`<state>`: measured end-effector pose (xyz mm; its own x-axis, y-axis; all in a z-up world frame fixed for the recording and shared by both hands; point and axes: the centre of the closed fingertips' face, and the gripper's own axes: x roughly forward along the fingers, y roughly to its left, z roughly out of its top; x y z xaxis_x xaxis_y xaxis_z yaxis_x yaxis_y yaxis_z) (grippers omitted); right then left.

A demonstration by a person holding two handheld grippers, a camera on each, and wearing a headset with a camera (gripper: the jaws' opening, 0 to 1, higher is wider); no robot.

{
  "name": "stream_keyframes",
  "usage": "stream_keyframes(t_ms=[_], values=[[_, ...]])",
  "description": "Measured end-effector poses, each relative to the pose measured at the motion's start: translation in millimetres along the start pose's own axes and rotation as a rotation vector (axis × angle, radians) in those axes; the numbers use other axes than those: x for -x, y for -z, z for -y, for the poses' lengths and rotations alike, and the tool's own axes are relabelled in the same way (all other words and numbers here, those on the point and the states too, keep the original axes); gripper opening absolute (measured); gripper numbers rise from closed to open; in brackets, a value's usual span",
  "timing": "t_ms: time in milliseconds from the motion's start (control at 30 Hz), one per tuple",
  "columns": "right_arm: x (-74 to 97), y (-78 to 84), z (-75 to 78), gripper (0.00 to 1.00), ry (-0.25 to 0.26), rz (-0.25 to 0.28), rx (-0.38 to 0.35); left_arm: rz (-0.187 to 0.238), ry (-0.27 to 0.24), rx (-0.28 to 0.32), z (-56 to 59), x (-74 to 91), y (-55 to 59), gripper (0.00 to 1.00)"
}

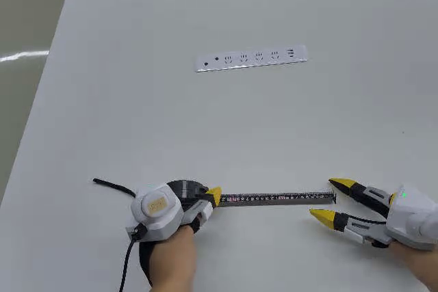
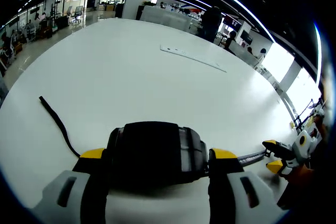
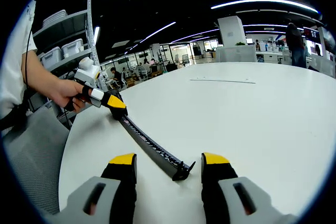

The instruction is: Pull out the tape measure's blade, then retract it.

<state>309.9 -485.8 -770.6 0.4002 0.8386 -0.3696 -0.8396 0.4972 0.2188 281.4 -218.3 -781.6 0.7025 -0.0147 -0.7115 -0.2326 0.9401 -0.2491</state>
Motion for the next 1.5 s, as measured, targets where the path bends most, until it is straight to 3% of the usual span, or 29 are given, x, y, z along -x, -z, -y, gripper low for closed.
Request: stream_keyframes(t_ms=[233,500,933,1500], values=[[-1.3,2.7,4.0,0.48,-0.007,-0.003,0.001,0.007,-0.019,0.002,-2.0,-1.5,-1.4,0.75],[-0.6,5.9,3.7,0.34,-0.042,-0.021,0.009,0.013,-0.037,0.011,-3.5,-2.4,-2.2,0.74],[0.6,0.7,3.6,0.21,-0.053,-0.033,-0.008,0.015,-0.040,0.008,-3.9,-3.0,-2.2,0.75],[4.3,-0.5,-0.4,0.18,-0.066,-0.036,0.038,0.011,-0.064,-0.025,-3.6,-4.0,-0.9,0.76]])
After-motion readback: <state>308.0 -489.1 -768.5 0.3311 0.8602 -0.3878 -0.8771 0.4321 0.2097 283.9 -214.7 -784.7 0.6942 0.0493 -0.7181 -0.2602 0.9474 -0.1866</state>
